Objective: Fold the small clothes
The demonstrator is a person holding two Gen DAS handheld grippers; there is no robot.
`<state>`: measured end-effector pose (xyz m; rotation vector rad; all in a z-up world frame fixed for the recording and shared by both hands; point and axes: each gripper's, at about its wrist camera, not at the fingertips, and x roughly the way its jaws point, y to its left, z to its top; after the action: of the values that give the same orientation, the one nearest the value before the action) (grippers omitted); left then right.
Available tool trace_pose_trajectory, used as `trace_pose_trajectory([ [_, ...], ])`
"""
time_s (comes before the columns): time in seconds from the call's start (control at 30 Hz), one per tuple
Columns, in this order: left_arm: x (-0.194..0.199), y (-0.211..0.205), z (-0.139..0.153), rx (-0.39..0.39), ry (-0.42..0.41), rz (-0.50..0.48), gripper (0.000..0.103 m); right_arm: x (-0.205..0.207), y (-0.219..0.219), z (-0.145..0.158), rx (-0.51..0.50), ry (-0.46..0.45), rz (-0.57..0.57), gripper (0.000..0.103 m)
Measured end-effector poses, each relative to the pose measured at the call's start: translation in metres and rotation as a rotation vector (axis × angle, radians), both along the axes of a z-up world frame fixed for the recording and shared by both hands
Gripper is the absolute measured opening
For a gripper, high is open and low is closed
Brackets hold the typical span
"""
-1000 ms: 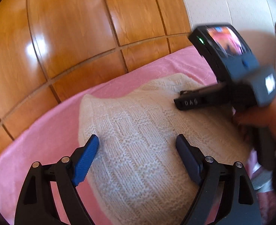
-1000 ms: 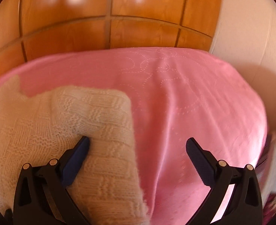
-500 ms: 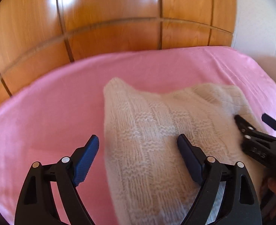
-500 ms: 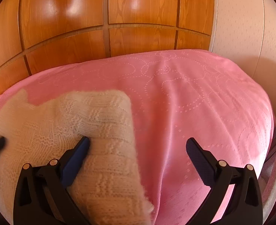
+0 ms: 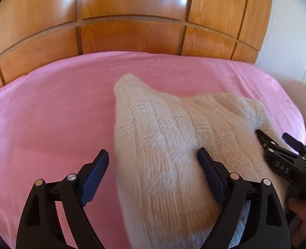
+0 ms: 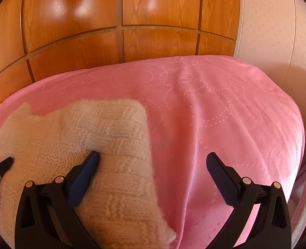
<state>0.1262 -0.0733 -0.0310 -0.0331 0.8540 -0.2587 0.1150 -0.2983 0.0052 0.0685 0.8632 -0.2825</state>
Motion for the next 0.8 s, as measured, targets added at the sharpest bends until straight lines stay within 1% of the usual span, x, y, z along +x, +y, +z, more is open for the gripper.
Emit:
trace_pose_trajectory([
  [0.1,-0.019,0.008,0.003,-0.053,-0.010,0.019,0.086,-0.002,0.001,0.000,0.003,-0.010,0.000,0.101],
  [0.2,-0.031,0.015,0.006,-0.116,0.005,0.018,0.086,-0.006,0.001,0.002,0.016,-0.019,0.000,0.101],
  [0.23,-0.037,0.019,0.007,-0.147,0.011,0.015,0.086,-0.008,0.000,0.002,0.030,-0.019,0.002,0.101],
  [0.27,-0.042,0.020,0.007,-0.160,0.013,0.013,0.087,-0.009,-0.003,0.003,0.064,-0.008,0.007,0.101],
  [0.3,-0.047,0.024,0.008,-0.175,0.020,0.009,0.090,-0.010,-0.007,0.004,0.101,0.009,0.014,0.101],
  [0.33,-0.050,0.026,0.009,-0.183,0.022,0.007,0.090,-0.011,-0.012,0.005,0.144,0.029,0.024,0.101],
  [0.4,-0.060,0.032,0.012,-0.212,0.023,-0.005,0.090,-0.017,-0.024,0.009,0.262,0.070,0.039,0.101],
  [0.47,-0.067,0.037,0.014,-0.226,0.017,-0.010,0.090,-0.031,-0.035,0.017,0.359,0.072,0.030,0.101],
  [0.5,-0.072,0.039,0.015,-0.235,0.016,-0.019,0.090,-0.039,-0.037,0.020,0.383,0.069,0.031,0.101],
  [0.57,-0.081,0.040,0.012,-0.231,0.018,-0.039,0.090,-0.053,-0.037,0.024,0.380,0.076,0.050,0.101],
  [0.63,-0.088,0.039,0.005,-0.206,0.022,-0.048,0.090,-0.067,-0.029,0.025,0.339,0.094,0.085,0.101],
  [0.67,-0.090,0.036,0.000,-0.173,0.027,-0.056,0.091,-0.076,-0.025,0.023,0.304,0.108,0.112,0.101],
  [0.73,-0.093,0.029,-0.010,-0.106,0.038,-0.084,0.092,-0.086,-0.019,0.015,0.196,0.138,0.119,0.101],
  [0.77,-0.094,0.026,-0.013,-0.082,0.031,-0.094,0.092,-0.091,-0.019,0.008,0.164,0.133,0.121,0.101],
  [0.8,-0.098,0.022,-0.013,-0.045,0.004,-0.103,0.092,-0.095,-0.022,0.004,0.177,0.115,0.121,0.101],
])
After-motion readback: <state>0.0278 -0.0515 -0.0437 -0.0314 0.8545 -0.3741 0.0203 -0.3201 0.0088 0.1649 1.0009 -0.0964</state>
